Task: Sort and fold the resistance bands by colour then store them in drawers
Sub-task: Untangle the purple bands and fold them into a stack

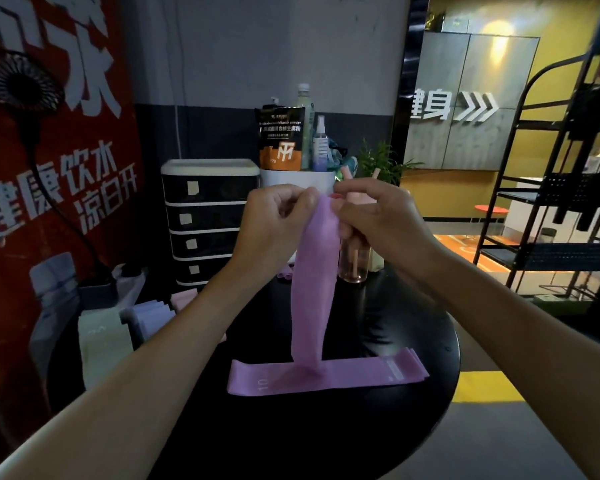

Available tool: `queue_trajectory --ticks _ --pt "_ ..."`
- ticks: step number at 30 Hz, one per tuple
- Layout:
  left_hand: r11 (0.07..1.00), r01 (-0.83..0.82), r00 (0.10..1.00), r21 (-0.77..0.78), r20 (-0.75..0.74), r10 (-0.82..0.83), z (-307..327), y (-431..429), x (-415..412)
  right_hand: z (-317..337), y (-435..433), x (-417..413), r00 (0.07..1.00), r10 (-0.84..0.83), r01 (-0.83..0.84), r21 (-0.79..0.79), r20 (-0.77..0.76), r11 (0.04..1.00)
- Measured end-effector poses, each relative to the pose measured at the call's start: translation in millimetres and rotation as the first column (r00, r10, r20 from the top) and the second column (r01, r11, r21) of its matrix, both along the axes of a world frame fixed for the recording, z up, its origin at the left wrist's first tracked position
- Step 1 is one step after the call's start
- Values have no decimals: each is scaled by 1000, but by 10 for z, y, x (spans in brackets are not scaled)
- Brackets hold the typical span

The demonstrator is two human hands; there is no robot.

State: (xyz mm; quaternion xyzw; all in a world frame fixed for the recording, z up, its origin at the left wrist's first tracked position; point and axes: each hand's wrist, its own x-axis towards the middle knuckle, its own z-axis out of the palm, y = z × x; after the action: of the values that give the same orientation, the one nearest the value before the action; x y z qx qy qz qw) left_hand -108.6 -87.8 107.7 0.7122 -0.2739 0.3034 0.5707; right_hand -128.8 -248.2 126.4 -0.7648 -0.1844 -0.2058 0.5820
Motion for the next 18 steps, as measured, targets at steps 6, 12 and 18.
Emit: queue_trajectory --ticks 6,12,18 --pt "1000 10 1000 8 8 -10 -26 34 -35 30 -14 -6 999 -44 47 -97 26 994" --pt "993 91 974 -75 -200 -105 -56 56 -40 88 -11 -15 999 25 -27 -88 -23 996" --pt "953 270 881 -137 -365 -302 -195 57 33 83 -17 -28 999 43 -44 -79 -7 996"
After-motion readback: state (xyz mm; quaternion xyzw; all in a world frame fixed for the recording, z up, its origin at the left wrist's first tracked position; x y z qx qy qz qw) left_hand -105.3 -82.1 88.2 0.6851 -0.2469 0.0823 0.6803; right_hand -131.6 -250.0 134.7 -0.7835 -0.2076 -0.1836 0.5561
